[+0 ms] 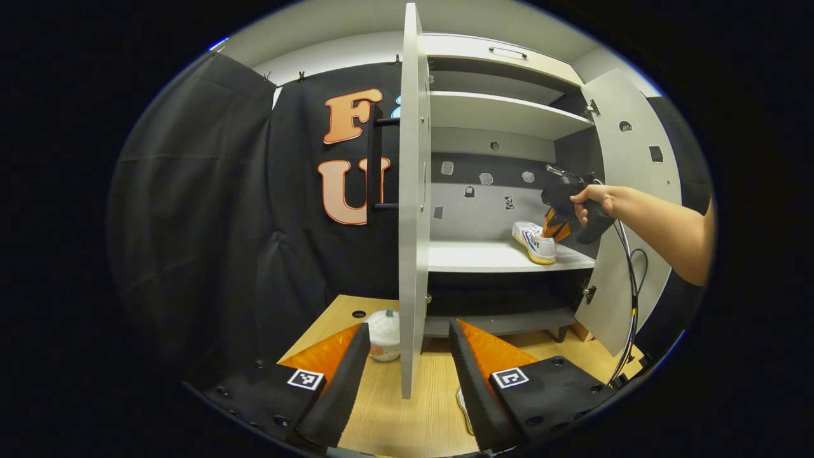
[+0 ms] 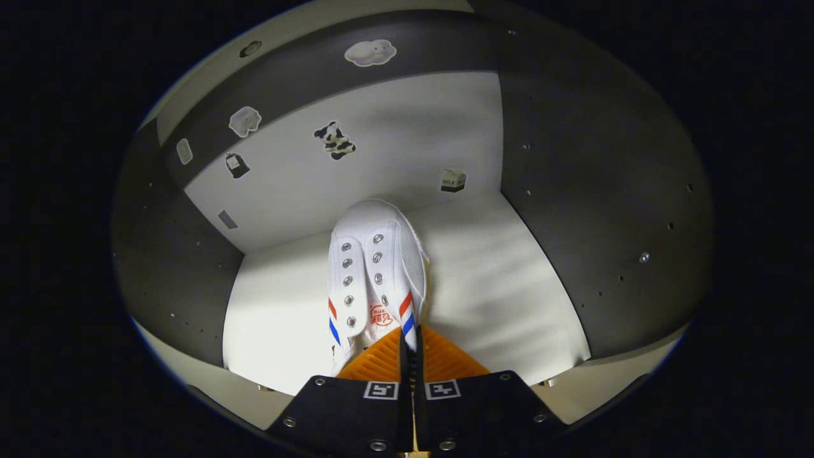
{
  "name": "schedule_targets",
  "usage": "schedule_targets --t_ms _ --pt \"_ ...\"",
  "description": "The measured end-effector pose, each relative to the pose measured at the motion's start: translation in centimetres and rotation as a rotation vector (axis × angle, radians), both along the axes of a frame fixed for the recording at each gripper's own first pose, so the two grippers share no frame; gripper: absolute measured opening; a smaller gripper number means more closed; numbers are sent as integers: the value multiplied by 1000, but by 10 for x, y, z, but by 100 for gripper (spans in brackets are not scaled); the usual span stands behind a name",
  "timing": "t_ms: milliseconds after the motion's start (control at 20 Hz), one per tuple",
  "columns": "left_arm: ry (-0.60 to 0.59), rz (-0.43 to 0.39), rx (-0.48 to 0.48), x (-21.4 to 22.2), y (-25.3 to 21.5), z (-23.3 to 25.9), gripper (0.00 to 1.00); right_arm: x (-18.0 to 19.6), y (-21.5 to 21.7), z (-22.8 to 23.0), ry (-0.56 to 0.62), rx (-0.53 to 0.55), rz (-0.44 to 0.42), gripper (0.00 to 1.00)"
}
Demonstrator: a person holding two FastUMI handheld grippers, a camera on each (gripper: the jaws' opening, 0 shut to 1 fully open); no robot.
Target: Grab one shoe with the right hand and put it into the shoe cabinet, grab the other shoe with the left hand and put it into the shoe cabinet; then close the right door with the right hand and the left door with the left hand.
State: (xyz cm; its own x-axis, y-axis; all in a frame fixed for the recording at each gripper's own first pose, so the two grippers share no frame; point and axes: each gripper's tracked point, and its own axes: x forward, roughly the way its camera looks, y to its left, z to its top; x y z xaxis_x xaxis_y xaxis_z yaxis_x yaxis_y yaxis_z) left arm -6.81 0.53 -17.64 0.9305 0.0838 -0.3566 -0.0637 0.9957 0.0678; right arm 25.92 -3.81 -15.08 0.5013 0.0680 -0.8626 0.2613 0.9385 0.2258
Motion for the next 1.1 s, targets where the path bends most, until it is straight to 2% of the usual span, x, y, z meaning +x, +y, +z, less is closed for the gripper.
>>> schedule_targets --t_ms 150,350,400,450,650,700,800,950,1100 --pt "16 5 -11 -4 -1 -3 81 3 -2 -10 18 1 -12 1" --pt "34 -11 -10 -7 -2 -4 81 6 0 -10 -5 -5 -6 9" --pt "44 -19 -14 -8 -3 -6 81 6 0 -6 -24 -13 -3 19" --pt "57 -28 -19 -11 -5 -7 81 7 -1 -2 -46 -23 0 24" --pt "103 -79 -44 -20 -13 -11 80 -6 -1 23 -140 -66 53 37" --pt "120 -97 -52 -22 -15 -12 81 -12 1 27 -162 -71 67 45" --pt "167 -131 -62 -32 -22 -20 81 -29 5 35 -197 -74 103 54" --pt "246 -192 -71 -27 -46 -48 81 -53 11 58 -277 -85 158 61" --pt "360 -239 -108 -33 -72 -88 82 -85 25 83 -360 -50 201 68"
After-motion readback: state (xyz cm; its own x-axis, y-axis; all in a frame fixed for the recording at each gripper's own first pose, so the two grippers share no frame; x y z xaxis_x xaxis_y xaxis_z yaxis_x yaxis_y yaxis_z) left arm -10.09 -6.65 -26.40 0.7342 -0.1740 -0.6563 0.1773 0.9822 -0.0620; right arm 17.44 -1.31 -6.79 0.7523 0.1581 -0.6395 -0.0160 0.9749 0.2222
